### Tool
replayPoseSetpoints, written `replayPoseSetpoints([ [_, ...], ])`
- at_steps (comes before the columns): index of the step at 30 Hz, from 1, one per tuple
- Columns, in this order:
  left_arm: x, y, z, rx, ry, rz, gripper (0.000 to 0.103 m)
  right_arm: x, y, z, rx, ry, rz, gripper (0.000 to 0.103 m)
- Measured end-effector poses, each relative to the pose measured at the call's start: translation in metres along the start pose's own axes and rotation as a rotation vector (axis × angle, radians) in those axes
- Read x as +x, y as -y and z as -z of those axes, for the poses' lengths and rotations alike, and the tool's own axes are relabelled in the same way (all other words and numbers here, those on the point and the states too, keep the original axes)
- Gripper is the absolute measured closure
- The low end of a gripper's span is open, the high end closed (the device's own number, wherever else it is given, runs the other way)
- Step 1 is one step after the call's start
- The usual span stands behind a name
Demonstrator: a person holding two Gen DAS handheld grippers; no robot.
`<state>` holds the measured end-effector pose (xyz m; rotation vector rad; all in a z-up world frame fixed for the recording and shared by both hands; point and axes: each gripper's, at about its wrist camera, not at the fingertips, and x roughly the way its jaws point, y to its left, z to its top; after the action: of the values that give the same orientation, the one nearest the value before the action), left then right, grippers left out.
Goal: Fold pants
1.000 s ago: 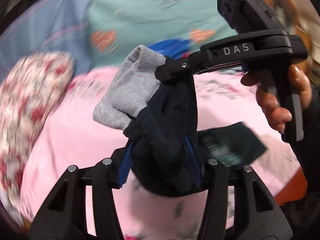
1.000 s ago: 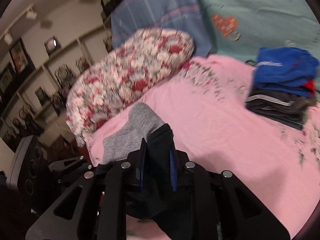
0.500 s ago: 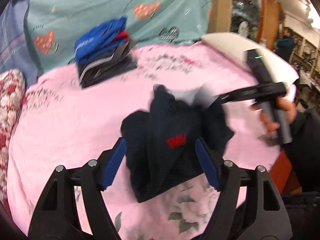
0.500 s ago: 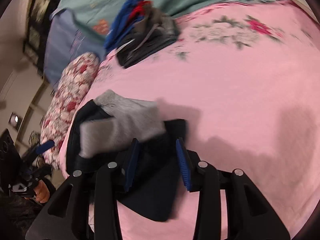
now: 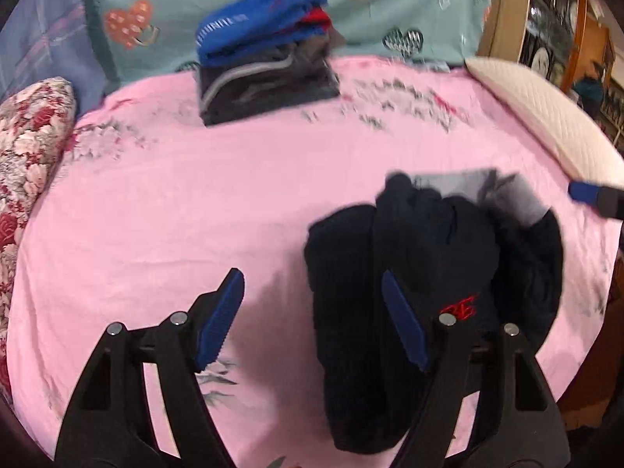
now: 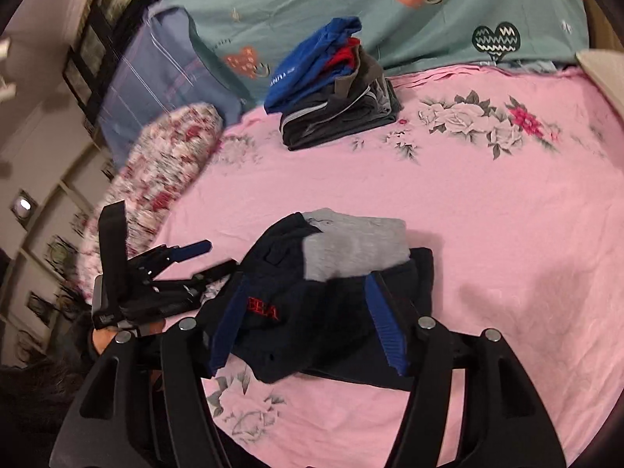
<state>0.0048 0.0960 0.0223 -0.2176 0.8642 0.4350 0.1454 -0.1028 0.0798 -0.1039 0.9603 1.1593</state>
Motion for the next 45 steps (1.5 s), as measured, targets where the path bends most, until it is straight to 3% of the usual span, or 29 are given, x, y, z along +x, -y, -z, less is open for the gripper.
replayPoseSetpoints([
  [3,0.01,0.01,0.007,0.013,-0.016,0.015,0.029,0.025,-0.019,-0.007,-0.016,-0.073,0.19,0.039],
  [5,0.01,0.011,0.008,0.0,-0.011,0.037,0.029,0.045,-0.023,-0.001,-0.04,-0.143,0.269,0.042],
  [6,0.01,0.009,0.007,-0.012,-0.011,0.049,0.029,0.055,-0.02,0.003,-0.043,-0.172,0.297,0.068],
  [7,0.01,0.007,0.007,-0.024,-0.013,0.062,0.029,0.064,-0.015,0.008,-0.028,-0.201,0.287,0.091],
  [8,0.01,0.005,0.006,-0.036,-0.015,0.08,0.029,0.071,-0.01,0.011,-0.008,-0.229,0.264,0.093],
  [11,0.005,-0.002,0.0,-0.062,0.006,0.084,0.029,0.061,-0.017,0.0,-0.01,-0.14,0.177,0.094],
  [13,-0.005,-0.009,-0.006,-0.099,0.029,0.089,0.03,0.045,-0.034,-0.017,-0.025,-0.059,0.075,0.094],
  [16,-0.036,-0.022,-0.014,-0.159,0.121,0.134,0.028,0.002,-0.057,-0.033,-0.066,0.097,-0.097,0.094],
  [17,-0.048,-0.02,-0.015,-0.148,0.16,0.136,0.026,-0.009,-0.057,-0.032,-0.072,0.133,-0.117,0.094],
  [19,-0.058,-0.008,-0.013,-0.096,0.186,0.138,0.023,-0.013,-0.036,-0.018,-0.012,0.141,-0.096,0.094],
  [24,-0.045,0.013,0.001,-0.036,0.132,0.168,0.023,0.043,0.061,0.057,0.244,-0.125,0.161,0.092],
  [26,-0.047,0.012,0.005,-0.029,0.131,0.17,0.023,0.041,0.07,0.07,0.261,-0.115,0.169,0.087],
  [28,-0.058,0.005,0.007,-0.032,0.152,0.157,0.023,0.024,0.059,0.062,0.206,-0.072,0.268,0.061],
  [31,-0.075,-0.012,0.008,-0.052,0.186,0.123,0.023,-0.005,0.027,0.039,0.11,0.043,0.359,0.057],
  [33,-0.085,-0.024,0.009,-0.067,0.204,0.094,0.023,-0.013,-0.002,0.021,0.058,0.059,0.312,0.054],
  [35,-0.089,-0.032,0.011,-0.074,0.21,0.076,0.023,-0.007,-0.044,0.002,-0.027,0.046,0.267,0.044],
  [38,-0.088,-0.042,0.018,-0.088,0.2,0.068,0.023,0.027,-0.103,-0.029,-0.145,-0.019,0.283,0.041],
  [40,-0.086,-0.046,0.025,-0.098,0.189,0.069,0.023,0.061,-0.126,-0.055,-0.223,-0.072,0.346,0.038],
  [42,-0.085,-0.049,0.032,-0.103,0.184,0.067,0.023,0.093,-0.121,-0.08,-0.235,-0.138,0.409,0.038],
  [45,-0.081,-0.055,0.041,-0.112,0.167,0.07,0.023,0.137,-0.097,-0.096,-0.098,-0.304,0.379,0.038],
])
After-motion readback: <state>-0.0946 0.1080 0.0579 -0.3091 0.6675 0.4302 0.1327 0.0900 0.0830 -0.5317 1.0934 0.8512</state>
